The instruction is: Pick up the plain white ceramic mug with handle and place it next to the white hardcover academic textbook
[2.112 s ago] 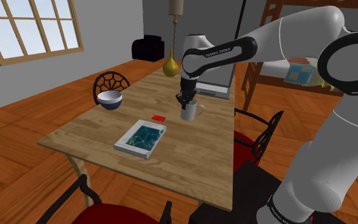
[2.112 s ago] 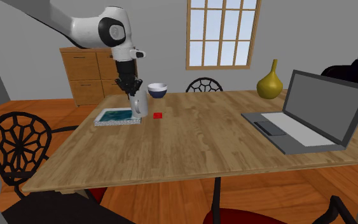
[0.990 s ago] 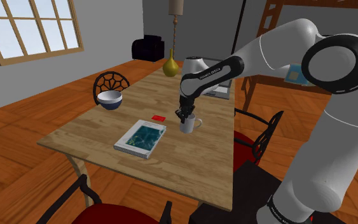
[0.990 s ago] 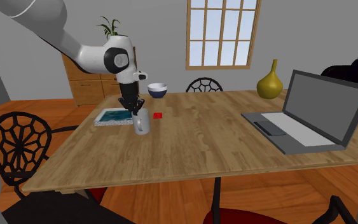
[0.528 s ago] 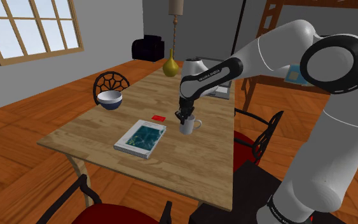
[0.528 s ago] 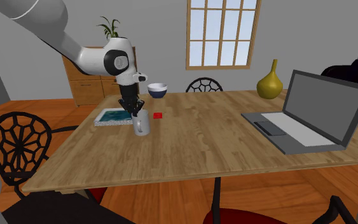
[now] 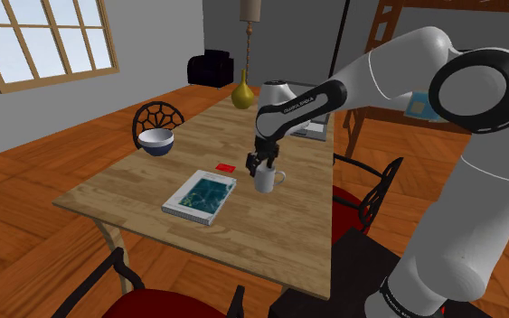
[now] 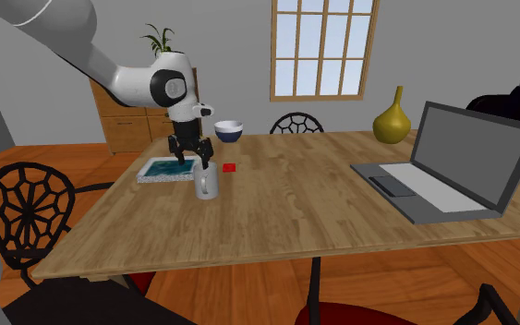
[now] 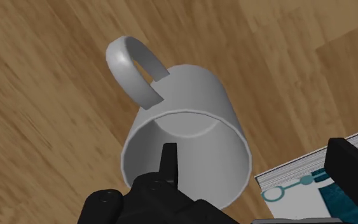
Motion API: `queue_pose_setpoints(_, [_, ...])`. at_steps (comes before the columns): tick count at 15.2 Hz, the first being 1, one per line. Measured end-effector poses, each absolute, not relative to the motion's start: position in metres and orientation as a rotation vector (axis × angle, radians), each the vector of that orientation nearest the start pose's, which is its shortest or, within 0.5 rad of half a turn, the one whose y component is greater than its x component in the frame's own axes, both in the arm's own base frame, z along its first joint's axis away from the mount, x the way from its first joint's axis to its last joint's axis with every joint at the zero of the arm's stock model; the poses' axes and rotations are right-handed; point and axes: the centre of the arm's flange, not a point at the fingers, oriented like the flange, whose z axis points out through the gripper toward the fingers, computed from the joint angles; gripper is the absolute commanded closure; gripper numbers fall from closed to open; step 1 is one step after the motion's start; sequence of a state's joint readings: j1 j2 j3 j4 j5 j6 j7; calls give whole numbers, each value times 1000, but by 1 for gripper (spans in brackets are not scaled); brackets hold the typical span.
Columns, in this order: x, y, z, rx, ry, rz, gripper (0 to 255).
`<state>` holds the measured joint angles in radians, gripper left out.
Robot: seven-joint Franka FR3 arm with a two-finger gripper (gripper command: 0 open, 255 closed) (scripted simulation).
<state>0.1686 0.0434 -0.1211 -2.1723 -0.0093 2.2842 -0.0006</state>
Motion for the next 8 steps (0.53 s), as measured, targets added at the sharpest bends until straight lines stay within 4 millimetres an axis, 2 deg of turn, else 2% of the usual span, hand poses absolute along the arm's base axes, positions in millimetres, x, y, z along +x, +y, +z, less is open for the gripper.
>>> queue_pose_setpoints(3, [547,25,414,-3149,-85,-111,0])
queue_pose_setpoints(8, [544,26,423,-3149,-86,-109,0])
